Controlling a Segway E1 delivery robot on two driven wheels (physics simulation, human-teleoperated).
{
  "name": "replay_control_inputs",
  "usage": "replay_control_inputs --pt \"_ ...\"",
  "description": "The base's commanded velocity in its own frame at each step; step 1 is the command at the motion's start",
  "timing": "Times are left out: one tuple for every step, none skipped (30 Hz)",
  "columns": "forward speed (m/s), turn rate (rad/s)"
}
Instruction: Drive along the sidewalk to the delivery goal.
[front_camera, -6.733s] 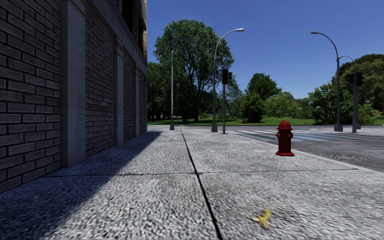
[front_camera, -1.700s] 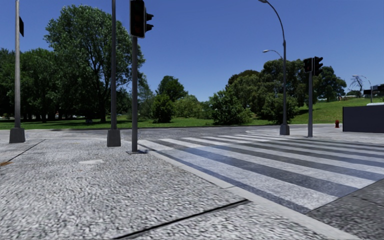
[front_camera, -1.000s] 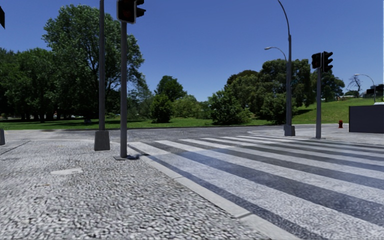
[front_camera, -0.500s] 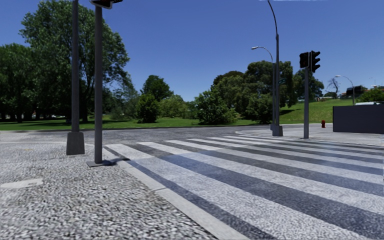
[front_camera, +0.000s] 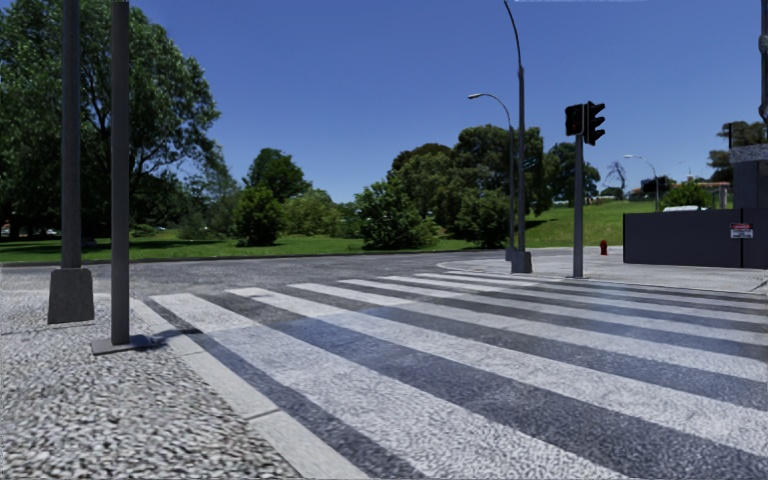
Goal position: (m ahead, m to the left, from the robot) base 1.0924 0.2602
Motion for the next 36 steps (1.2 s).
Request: replay_control_inputs --pt "0.81 -0.32" --pt "0.81 -0.32" --pt "0.81 -0.32" --pt "0.81 -0.32" --pt "0.81 -0.32" --pt "0.81 -0.32" --pt "0.81 -0.32" --pt "0.81 -0.32" --pt "0.81 -0.32" --pt "0.81 -0.32" --pt "0.81 -0.32" --pt "0.81 -0.32" --pt "0.81 -0.32" --pt "0.81 -0.32" --pt "0.81 -0.32" --pt "0.81 -0.32" --pt "0.81 -0.32" --pt "0.81 -0.32" --pt "0.81 -0.32" --pt "0.81 -0.32" --pt "0.81 -0.32" --pt "0.81 -0.29" --pt "0.83 -0.16" --pt "0.84 0.00" --pt "0.84 0.00" --pt "0.85 0.00" --pt "0.81 0.00" --pt "0.41 0.00" --pt "0.00 0.00" --pt "0.00 0.00" --pt "0.00 0.00" --pt "0.00 0.00" --pt "0.00 0.00" --pt "0.00 0.00" --pt "0.00 0.00" --pt "0.00 0.00"
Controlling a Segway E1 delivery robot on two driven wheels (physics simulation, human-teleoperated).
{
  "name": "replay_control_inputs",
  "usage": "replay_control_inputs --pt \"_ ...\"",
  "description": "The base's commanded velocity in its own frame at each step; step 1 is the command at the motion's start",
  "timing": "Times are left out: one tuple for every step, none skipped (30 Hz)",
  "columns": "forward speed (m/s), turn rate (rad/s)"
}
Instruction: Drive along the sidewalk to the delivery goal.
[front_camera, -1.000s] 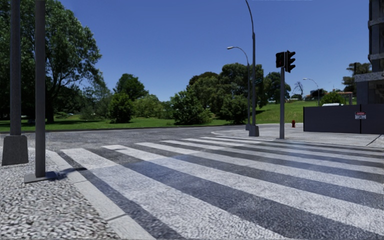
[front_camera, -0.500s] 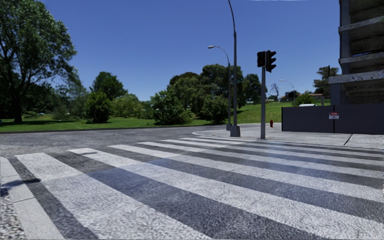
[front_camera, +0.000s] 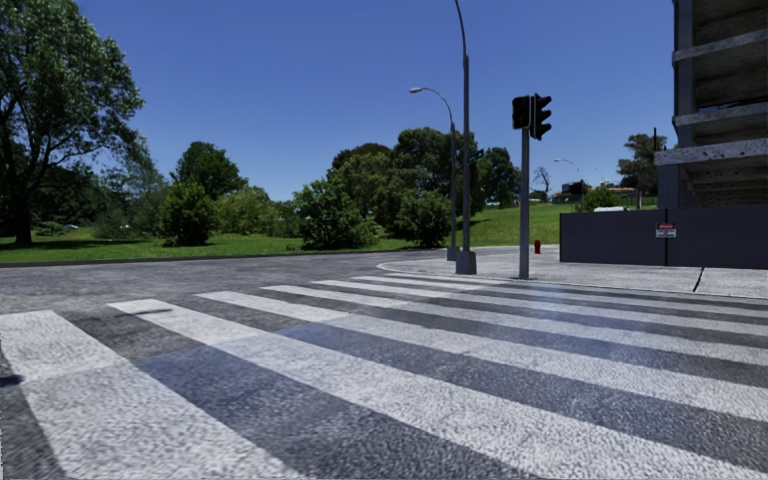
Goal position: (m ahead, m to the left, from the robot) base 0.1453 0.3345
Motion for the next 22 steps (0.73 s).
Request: replay_control_inputs --pt "0.00 0.00" --pt "0.00 0.00" --pt "0.00 0.00" --pt "0.00 0.00" --pt "0.00 0.00" --pt "0.00 0.00" --pt "0.00 0.00" --pt "0.00 0.00" --pt "0.00 0.00" --pt "0.00 0.00" --pt "0.00 0.00" --pt "0.00 0.00" --pt "0.00 0.00" --pt "0.00 0.00" --pt "0.00 0.00" --pt "0.00 0.00" --pt "0.00 0.00" --pt "0.00 0.00" --pt "0.00 0.00" --pt "0.00 0.00" --pt "0.00 0.00" --pt "0.00 0.00"
